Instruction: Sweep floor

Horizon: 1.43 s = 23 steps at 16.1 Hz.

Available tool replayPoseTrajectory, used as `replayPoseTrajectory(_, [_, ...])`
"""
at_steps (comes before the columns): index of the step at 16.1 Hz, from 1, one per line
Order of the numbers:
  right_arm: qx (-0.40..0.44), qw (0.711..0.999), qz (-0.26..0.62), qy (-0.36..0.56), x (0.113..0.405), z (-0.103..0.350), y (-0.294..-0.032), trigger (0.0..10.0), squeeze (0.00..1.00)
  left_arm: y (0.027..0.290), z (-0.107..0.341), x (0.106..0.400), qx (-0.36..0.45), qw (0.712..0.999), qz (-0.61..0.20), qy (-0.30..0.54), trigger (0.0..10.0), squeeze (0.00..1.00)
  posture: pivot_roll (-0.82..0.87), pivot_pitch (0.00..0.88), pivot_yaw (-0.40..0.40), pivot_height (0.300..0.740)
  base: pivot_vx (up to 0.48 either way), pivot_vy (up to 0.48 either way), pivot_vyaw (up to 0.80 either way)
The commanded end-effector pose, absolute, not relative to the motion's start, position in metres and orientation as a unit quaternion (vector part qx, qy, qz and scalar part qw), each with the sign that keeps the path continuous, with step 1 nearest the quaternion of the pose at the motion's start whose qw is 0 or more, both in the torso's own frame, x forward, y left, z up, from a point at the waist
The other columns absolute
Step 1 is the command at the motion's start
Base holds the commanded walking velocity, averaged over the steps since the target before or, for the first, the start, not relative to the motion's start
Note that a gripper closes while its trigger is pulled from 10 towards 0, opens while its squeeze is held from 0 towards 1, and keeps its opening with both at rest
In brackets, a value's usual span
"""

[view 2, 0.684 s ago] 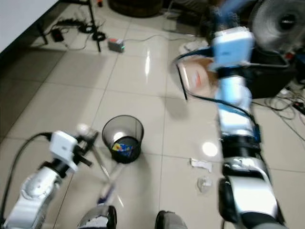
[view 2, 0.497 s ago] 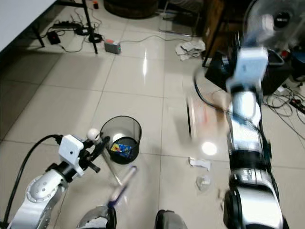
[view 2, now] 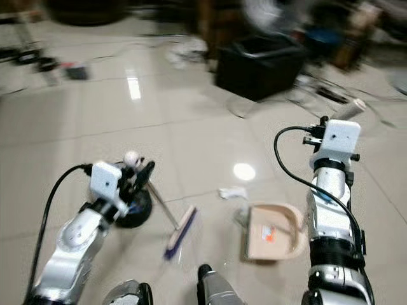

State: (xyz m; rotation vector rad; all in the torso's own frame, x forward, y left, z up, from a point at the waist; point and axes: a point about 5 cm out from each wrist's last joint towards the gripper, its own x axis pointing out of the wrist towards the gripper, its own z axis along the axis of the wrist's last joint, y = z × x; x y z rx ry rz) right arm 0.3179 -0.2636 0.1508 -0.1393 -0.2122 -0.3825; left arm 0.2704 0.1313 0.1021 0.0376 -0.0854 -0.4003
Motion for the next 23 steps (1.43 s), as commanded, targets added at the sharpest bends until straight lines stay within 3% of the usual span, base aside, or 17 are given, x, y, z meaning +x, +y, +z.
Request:
replayPoseTrajectory(1, [-0.042, 0.974, -0.176, -0.135, 0.317, 0.163, -0.258, 10.0, 0.00, 0.137, 0.102, 0.274, 0.011, 0.985, -0.170, -0.036, 10.0, 0.00, -0.02, 0.142, 0.024, 0.740, 0.000, 0.000, -0.78])
replayPoseTrajectory(7, [0.021, 0.993, -0.086, -0.081, 0.314, 0.137, -0.220, 10.0, 0.00, 0.170, 0.103, 0.291, 0.047, 0.995, -0.079, -0.031, 10.0, 0.00, -0.04, 0.146, 0.021, 0.740, 0.000, 0.000, -0.80])
replayPoseTrajectory(11, [0.045, 0.997, -0.053, -0.032, 0.313, 0.116, -0.200, 10.0, 0.00, 0.178, 0.106, 0.301, 0.071, 0.996, -0.044, -0.025, 10.0, 0.00, -0.03, 0.158, 0.020, 0.740, 0.000, -0.182, 0.00])
replayPoseTrajectory(23, [0.013, 0.998, -0.055, -0.029, 0.310, 0.114, -0.205, 10.0, 0.00, 0.179, 0.102, 0.300, 0.082, 0.996, -0.026, -0.025, 10.0, 0.00, -0.04, 0.167, 0.030, 0.740, 0.000, -0.244, 0.00])
